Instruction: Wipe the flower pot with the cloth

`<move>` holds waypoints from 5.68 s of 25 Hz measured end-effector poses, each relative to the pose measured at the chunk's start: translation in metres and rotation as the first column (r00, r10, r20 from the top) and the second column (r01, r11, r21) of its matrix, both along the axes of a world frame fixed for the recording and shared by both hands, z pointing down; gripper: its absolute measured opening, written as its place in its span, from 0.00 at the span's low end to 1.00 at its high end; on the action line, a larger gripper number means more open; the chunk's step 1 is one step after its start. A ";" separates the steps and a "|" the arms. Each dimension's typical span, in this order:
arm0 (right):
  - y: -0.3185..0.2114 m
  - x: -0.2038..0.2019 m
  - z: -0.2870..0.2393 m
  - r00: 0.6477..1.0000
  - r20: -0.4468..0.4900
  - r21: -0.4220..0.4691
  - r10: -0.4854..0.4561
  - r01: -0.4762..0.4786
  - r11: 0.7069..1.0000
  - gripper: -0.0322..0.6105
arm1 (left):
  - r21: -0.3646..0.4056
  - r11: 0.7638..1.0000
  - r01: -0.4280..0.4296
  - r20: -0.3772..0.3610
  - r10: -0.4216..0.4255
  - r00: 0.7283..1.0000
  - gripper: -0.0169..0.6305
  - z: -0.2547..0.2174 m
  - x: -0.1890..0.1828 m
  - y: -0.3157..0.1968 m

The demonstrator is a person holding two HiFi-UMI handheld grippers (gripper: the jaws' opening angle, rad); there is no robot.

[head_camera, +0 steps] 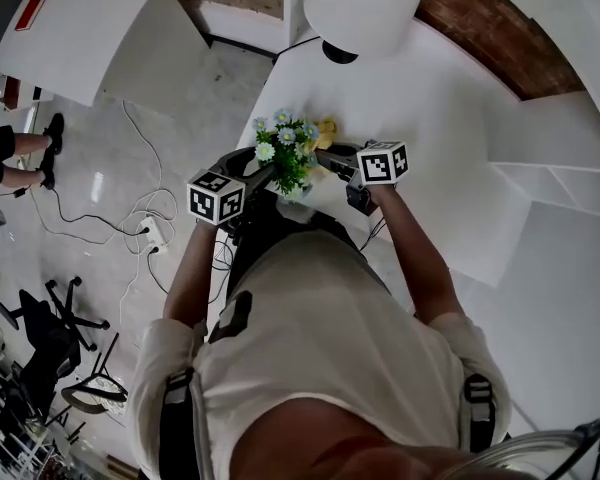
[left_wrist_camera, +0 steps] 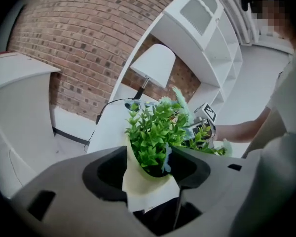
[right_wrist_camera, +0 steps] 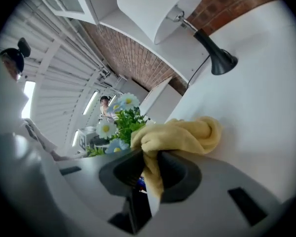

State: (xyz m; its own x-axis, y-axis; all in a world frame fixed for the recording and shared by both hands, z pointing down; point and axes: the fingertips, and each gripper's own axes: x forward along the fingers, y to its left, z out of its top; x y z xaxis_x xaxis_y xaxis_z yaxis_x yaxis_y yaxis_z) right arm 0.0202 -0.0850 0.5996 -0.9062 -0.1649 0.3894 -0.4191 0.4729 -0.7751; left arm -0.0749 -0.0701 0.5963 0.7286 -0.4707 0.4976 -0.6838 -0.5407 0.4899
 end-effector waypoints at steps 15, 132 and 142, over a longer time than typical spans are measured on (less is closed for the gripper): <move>0.069 -0.012 0.016 0.989 0.036 -0.094 -0.144 0.147 0.985 0.18 | -0.036 0.924 -0.381 -0.005 0.381 0.925 0.51 0.006 0.028 -0.040; -0.041 0.054 -0.005 0.946 0.042 -0.068 0.321 -0.318 0.946 0.18 | -0.126 0.902 -0.414 -0.302 0.362 0.882 0.55 0.002 0.049 -0.071; 0.038 0.031 0.023 0.999 -0.045 -0.150 0.016 -0.023 0.988 0.18 | -0.117 0.892 -0.436 -0.308 0.384 0.870 0.55 -0.002 0.048 -0.079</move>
